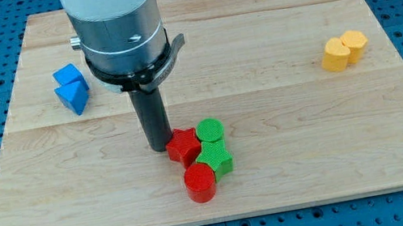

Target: Move your arm to the right center of the board

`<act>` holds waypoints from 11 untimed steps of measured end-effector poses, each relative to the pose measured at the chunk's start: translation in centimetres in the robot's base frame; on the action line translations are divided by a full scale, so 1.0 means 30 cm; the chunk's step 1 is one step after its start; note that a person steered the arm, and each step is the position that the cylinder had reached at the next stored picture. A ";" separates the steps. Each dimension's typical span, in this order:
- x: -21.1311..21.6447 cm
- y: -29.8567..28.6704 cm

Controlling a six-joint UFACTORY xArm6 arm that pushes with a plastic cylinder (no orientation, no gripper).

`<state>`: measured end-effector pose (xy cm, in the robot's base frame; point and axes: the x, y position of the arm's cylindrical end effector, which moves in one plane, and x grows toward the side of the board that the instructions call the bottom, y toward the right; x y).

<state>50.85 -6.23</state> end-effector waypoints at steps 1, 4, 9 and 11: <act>-0.087 0.000; -0.217 0.099; -0.180 1.304; -0.422 0.987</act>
<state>38.20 23.39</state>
